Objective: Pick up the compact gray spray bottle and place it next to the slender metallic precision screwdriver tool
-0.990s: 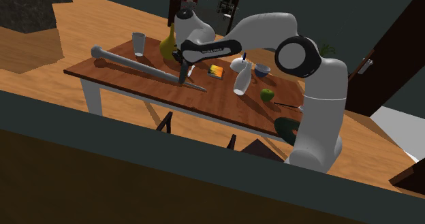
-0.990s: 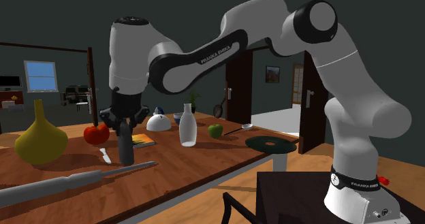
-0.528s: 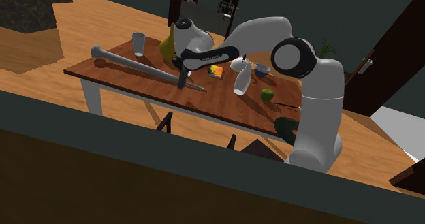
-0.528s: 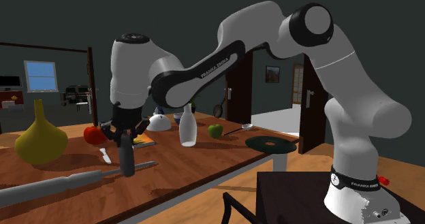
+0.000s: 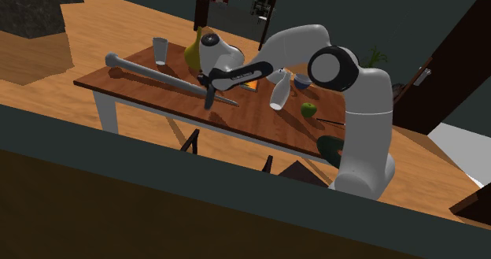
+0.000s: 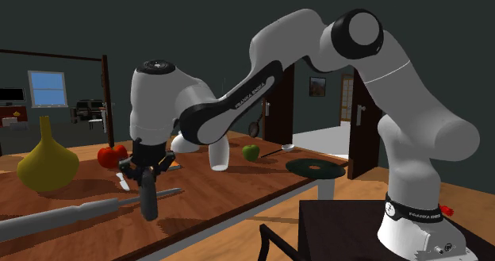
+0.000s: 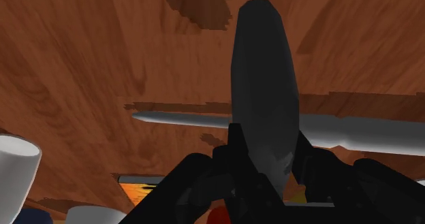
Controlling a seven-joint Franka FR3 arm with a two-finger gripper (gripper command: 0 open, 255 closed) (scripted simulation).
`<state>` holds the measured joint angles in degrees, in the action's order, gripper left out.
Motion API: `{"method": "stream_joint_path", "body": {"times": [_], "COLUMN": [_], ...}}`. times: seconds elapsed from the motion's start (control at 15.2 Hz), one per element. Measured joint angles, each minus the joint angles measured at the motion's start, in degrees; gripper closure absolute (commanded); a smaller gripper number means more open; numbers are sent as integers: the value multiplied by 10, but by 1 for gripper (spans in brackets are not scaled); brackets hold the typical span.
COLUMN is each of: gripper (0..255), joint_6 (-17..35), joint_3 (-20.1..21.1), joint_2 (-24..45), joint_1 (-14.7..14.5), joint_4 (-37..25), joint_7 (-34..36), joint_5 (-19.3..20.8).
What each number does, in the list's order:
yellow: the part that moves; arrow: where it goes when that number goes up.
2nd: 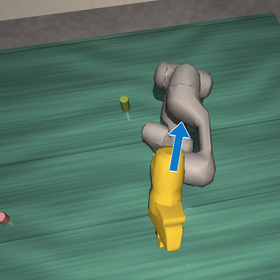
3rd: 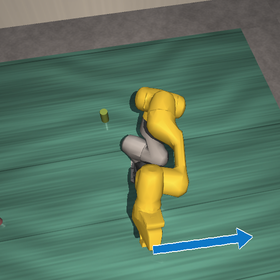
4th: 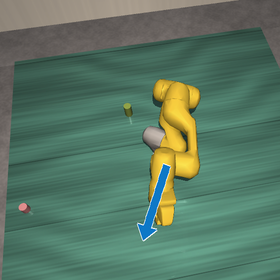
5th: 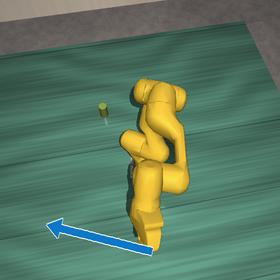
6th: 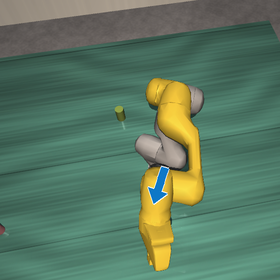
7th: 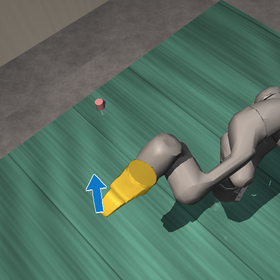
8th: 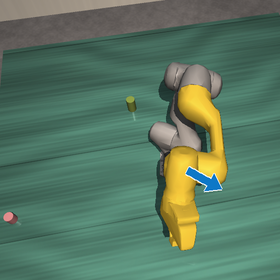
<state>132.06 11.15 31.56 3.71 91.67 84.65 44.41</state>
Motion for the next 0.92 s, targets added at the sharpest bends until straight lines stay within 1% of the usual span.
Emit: {"method": "stream_joint_path", "body": {"times": [0.26, 0.66, 0.73, 0.92], "gripper": [255, 255, 0, 0], "joint_6": [15, 17, 17, 17], "joint_3": [-5, -6, -6, -6], "joint_2": [13, 15, 15, 15], "joint_1": [-3, -3, -3, -3], "joint_4": [4, 5, 5, 5], "joint_7": [14, 16, 16, 16], "joint_5": [11, 12, 12, 12]}}
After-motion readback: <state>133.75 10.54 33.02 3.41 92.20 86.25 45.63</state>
